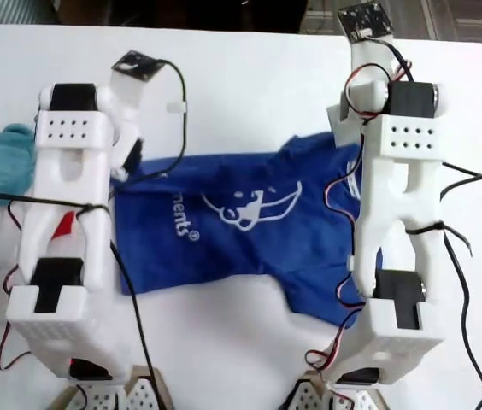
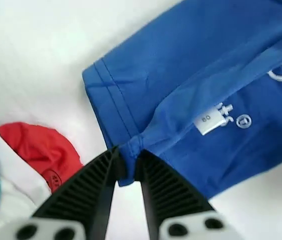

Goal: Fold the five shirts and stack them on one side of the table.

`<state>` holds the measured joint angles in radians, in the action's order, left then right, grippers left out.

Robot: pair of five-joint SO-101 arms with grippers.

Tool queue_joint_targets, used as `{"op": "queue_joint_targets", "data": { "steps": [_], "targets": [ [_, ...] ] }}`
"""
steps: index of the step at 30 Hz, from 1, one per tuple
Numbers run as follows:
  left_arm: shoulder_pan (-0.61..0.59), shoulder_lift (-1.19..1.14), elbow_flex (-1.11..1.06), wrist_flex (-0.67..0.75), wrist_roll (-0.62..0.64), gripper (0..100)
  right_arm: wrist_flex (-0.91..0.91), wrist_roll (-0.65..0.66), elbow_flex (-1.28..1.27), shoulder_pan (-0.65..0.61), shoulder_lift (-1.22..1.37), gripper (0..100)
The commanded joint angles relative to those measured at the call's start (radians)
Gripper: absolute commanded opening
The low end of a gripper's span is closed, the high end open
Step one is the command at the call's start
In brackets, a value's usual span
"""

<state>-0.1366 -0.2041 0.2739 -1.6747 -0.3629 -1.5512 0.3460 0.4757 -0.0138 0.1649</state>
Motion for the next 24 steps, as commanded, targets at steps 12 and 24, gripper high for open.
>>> {"op": "queue_joint_targets", "data": {
  "steps": [12, 24],
  "targets": [
    [0.041, 0.161, -0.102, -0.104, -0.025, 3, -0.116, 0.055, -0.155, 0.013, -0.283, 2.2],
    [0.028, 0.405, -0.605, 0.130, -0.035, 3, 0.150, 0.118, -0.802, 0.074, -0.688, 2.2]
  ]
}}
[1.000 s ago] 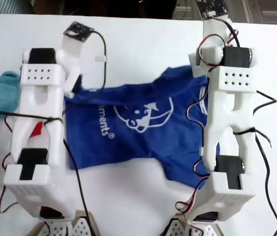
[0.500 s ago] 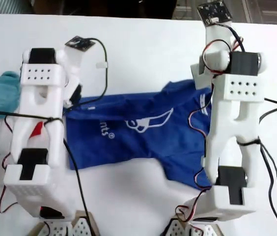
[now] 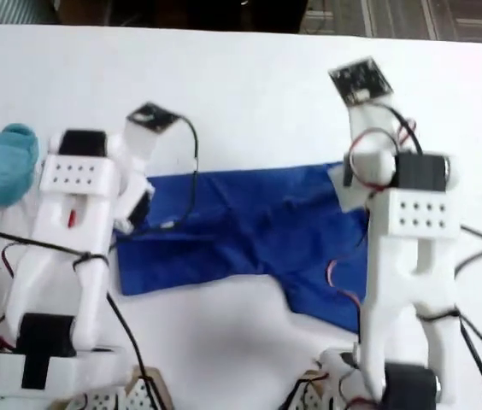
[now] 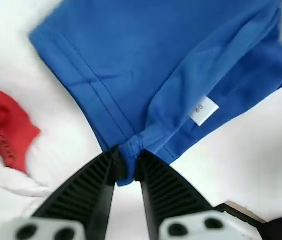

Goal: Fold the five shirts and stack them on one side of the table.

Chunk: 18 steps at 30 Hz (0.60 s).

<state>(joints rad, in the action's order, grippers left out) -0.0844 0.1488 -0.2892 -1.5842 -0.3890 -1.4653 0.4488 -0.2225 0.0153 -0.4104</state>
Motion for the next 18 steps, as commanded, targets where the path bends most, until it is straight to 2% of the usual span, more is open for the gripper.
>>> {"op": "queue_joint_targets", "data": {
  "steps": [1, 8, 18],
  "targets": [
    [-0.035, 0.054, -0.048, 0.040, -0.011, 3, 0.079, 0.025, -0.135, 0.067, -0.140, 2.2],
    [-0.063, 0.052, -0.099, 0.068, -0.017, 3, 0.116, 0.081, -0.279, 0.136, -0.196, 2.2],
    [-0.051, 0.051, -0.427, 0.373, -0.017, 3, 0.286, 0.083, -0.522, 0.134, -0.196, 2.2]
  ]
}}
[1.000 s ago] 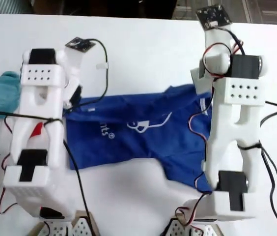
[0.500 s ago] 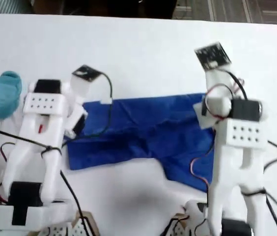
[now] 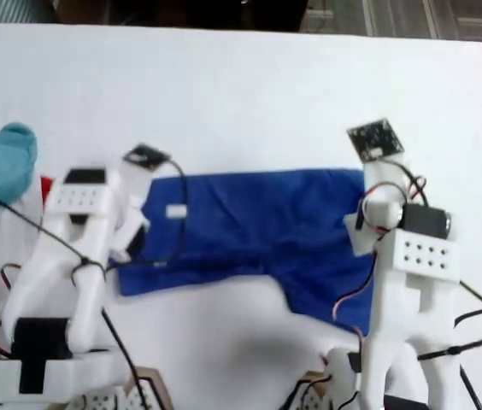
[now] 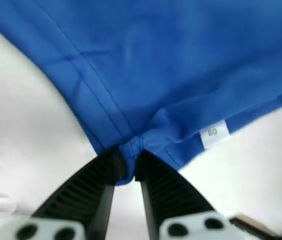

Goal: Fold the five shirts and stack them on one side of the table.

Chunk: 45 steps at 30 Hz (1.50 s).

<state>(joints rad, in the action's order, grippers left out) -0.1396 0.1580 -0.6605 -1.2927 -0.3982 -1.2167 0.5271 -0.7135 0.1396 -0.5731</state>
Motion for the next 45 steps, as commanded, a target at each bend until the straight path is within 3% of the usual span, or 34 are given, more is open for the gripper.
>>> {"op": "queue_joint_targets", "data": {
  "steps": [1, 5, 10, 12, 16, 22, 26, 28, 29, 30, 38, 45],
  "targets": [
    [0.006, 0.041, -0.077, 0.100, -0.008, 3, 0.044, 0.005, -0.048, 0.010, -0.033, 2.2],
    [0.003, 0.041, -0.124, 0.127, -0.008, 4, 0.047, 0.005, -0.092, 0.008, -0.033, 2.2],
    [0.000, 0.049, -0.111, 0.094, -0.008, 19, 0.039, -0.003, -0.098, 0.012, -0.039, 4.2],
    [-0.002, 0.049, -0.074, 0.038, -0.006, 24, 0.022, -0.003, -0.091, 0.010, -0.041, 8.8],
    [-0.002, 0.051, 0.082, -0.120, -0.003, 24, -0.038, -0.003, -0.008, 0.007, -0.042, 17.0],
    [-0.002, 0.043, 0.472, -0.354, -0.002, 24, -0.133, -0.041, 0.262, 0.008, -0.033, 17.3],
    [0.011, 0.014, 0.549, -0.292, 0.008, 20, -0.064, -0.144, 0.333, -0.022, 0.007, 10.8],
    [0.017, -0.052, 0.533, -0.233, 0.063, 5, -0.008, -0.170, 0.328, -0.061, 0.081, 0.4],
    [0.021, -0.098, 0.522, -0.206, 0.092, 0, 0.013, -0.181, 0.330, -0.084, 0.136, 2.8],
    [0.025, -0.153, 0.516, -0.187, 0.107, 4, 0.036, -0.190, 0.336, -0.102, 0.197, 2.6],
    [0.043, -0.537, 0.645, -0.083, 0.175, 3, 0.147, -0.258, 0.542, -0.116, 0.697, 2.1],
    [0.003, -0.779, 0.866, -0.192, 0.176, 3, 0.091, -0.273, 0.776, -0.048, 1.006, 2.1]
  ]
}}
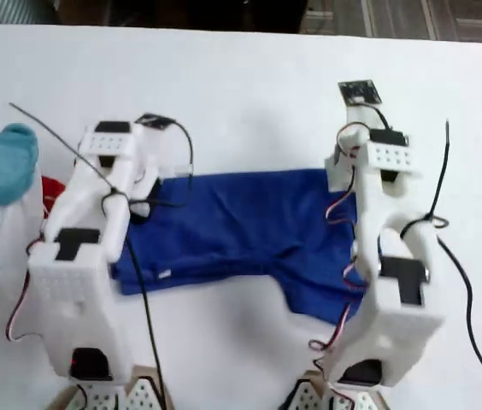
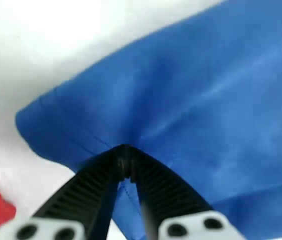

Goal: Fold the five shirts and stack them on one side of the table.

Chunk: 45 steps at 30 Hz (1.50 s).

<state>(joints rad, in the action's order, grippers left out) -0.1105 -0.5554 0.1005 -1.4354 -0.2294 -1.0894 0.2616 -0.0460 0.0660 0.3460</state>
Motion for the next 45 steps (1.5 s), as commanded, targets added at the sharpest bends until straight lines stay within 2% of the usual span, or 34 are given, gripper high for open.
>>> {"op": "queue_joint_targets", "data": {
  "steps": [1, 9, 12, 21, 24, 29, 35, 41, 45],
  "targets": [
    [-0.034, -0.101, 0.151, -0.075, 0.009, 3, -0.056, -0.008, 0.140, 0.033, 0.122, 2.1],
    [-0.063, -0.388, 0.693, -0.327, 0.041, 3, -0.176, -0.008, 0.463, 0.065, 0.358, 2.1],
    [-0.063, -0.477, 0.851, -0.351, 0.040, 3, -0.242, -0.008, 0.606, 0.061, 0.421, 2.1],
    [-0.044, -0.514, 0.889, -0.353, 0.037, 3, -0.473, -0.002, 0.934, 0.064, 0.516, 2.1],
    [-0.040, -0.456, 0.877, -0.356, 0.037, 3, -0.526, 0.000, 1.020, 0.065, 0.501, 2.1],
    [-0.003, -0.209, 0.677, -0.354, 0.002, 3, -0.641, 0.000, 1.126, 0.047, 0.444, 2.1],
    [0.081, 0.180, 0.150, -0.315, -0.008, 3, -0.677, 0.000, 1.042, 0.044, 0.306, 2.1],
    [0.037, 0.427, -0.386, 0.014, -0.040, 3, -0.673, 0.025, 0.766, 0.007, 0.025, 2.1],
    [-0.046, 0.430, -0.556, 0.180, -0.095, 3, -0.644, 0.040, 0.517, -0.016, -0.194, 2.1]
  ]
}}
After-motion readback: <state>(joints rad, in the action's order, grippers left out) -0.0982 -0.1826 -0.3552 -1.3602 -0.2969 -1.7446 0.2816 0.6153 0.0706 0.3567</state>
